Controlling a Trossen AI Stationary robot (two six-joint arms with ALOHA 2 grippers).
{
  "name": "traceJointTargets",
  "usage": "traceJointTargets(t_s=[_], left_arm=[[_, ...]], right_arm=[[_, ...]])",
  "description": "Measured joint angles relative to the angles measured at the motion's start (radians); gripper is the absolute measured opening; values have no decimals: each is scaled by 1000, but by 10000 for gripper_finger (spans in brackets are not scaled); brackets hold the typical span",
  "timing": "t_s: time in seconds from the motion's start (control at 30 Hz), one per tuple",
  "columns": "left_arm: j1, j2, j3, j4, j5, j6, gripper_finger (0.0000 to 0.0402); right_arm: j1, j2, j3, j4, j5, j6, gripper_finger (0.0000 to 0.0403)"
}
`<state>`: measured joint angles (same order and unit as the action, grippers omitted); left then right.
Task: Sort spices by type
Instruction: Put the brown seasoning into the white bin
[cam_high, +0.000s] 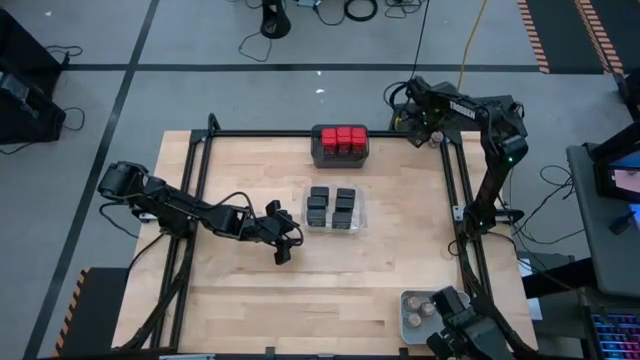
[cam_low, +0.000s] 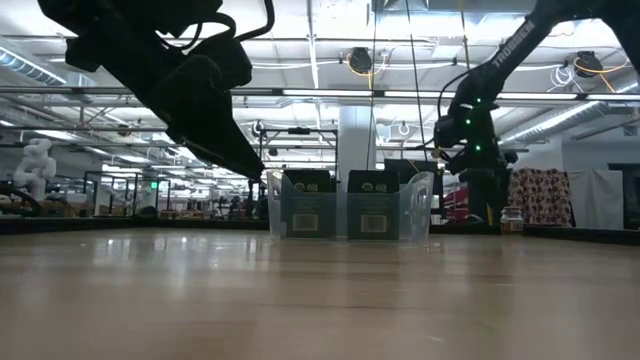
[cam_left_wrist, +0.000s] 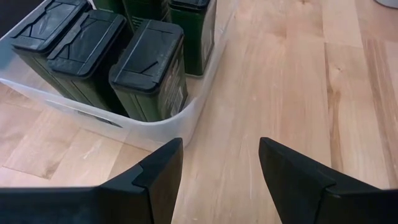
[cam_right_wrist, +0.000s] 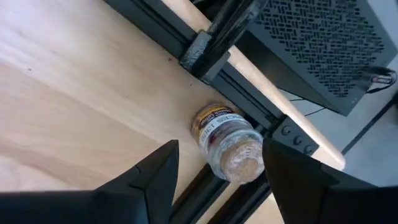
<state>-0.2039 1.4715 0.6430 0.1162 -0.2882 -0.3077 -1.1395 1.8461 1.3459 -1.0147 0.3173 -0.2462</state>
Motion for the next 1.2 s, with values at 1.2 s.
traceJointTargets(t_s=[1.2], left_arm=[[0,0,0,-5,0,2,217]], right_arm=[[40,155,121,-292,-86,-84,183]])
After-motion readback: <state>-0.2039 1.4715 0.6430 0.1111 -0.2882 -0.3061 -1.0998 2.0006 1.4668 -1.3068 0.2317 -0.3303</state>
